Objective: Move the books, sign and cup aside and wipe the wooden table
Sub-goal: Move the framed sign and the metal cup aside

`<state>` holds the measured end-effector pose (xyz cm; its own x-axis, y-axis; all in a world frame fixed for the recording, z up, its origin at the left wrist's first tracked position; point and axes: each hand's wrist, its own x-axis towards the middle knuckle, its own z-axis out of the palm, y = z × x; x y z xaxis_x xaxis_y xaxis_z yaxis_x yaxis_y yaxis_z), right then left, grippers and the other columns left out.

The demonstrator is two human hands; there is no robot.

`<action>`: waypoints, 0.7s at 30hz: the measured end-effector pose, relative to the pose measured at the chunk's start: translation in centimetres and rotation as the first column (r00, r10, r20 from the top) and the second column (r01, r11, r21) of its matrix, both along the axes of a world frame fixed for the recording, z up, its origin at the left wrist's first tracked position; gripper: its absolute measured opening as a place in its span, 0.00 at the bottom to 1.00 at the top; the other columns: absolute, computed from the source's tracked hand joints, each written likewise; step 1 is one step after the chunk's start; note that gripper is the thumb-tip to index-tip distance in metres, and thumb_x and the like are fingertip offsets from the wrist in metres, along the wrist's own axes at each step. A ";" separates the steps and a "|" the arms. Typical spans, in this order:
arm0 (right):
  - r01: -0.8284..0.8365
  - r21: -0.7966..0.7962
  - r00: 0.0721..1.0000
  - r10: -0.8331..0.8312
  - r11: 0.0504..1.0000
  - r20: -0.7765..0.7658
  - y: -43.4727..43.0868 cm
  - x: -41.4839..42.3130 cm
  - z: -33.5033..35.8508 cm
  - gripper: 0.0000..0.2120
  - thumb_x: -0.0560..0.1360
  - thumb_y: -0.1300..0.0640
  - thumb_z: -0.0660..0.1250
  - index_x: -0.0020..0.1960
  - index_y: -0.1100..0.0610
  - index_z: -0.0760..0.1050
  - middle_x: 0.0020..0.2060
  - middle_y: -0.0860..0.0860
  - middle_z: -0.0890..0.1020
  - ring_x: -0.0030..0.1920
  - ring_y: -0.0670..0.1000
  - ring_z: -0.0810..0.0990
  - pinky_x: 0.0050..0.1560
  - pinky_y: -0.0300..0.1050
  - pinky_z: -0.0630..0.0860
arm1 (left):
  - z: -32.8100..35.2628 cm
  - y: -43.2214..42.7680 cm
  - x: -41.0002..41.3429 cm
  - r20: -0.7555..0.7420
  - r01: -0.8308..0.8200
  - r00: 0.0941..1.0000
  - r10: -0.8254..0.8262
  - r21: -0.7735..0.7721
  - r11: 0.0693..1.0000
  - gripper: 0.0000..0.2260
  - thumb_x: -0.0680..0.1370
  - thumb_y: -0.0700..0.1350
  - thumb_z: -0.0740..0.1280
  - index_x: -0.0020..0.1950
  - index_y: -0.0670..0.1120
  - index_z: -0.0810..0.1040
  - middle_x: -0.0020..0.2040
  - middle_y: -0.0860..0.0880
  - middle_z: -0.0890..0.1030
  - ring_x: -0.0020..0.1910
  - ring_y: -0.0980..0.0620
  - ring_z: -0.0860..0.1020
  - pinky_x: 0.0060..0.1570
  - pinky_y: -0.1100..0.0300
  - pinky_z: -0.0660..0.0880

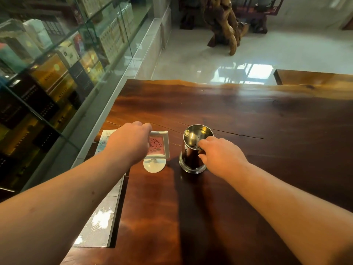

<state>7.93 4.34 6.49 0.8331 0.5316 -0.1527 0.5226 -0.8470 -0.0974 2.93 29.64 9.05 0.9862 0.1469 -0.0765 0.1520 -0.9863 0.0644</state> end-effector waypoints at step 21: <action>0.450 0.041 0.863 -0.446 0.892 0.236 -23.5 -15.8 15.6 0.42 0.70 0.27 0.65 0.77 0.49 0.64 0.68 0.50 0.74 0.63 0.55 0.73 0.58 0.54 0.78 | 12.5 -26.3 -4.7 0.159 0.610 0.784 -0.600 -0.017 0.792 0.38 0.68 0.77 0.63 0.73 0.59 0.68 0.70 0.54 0.75 0.68 0.48 0.72 0.62 0.48 0.76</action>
